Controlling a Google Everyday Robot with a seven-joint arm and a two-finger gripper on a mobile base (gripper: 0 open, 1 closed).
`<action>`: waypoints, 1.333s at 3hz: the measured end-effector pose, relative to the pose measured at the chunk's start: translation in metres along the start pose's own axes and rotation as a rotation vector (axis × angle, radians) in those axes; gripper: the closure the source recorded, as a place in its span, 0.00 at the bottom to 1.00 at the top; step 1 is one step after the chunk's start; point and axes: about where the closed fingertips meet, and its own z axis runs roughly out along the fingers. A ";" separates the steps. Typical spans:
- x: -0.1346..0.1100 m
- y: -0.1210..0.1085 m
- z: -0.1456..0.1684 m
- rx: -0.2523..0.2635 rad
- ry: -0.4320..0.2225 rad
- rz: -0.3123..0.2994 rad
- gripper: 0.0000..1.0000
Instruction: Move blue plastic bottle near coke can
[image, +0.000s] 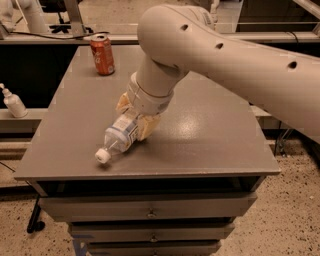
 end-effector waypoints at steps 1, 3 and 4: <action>0.013 -0.002 -0.007 0.004 0.027 0.014 0.87; 0.062 -0.020 -0.043 0.059 0.091 0.173 1.00; 0.107 -0.026 -0.087 0.128 0.100 0.386 1.00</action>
Offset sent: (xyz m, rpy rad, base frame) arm 0.0447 -0.0371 0.0322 -0.0235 -0.0537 -0.1513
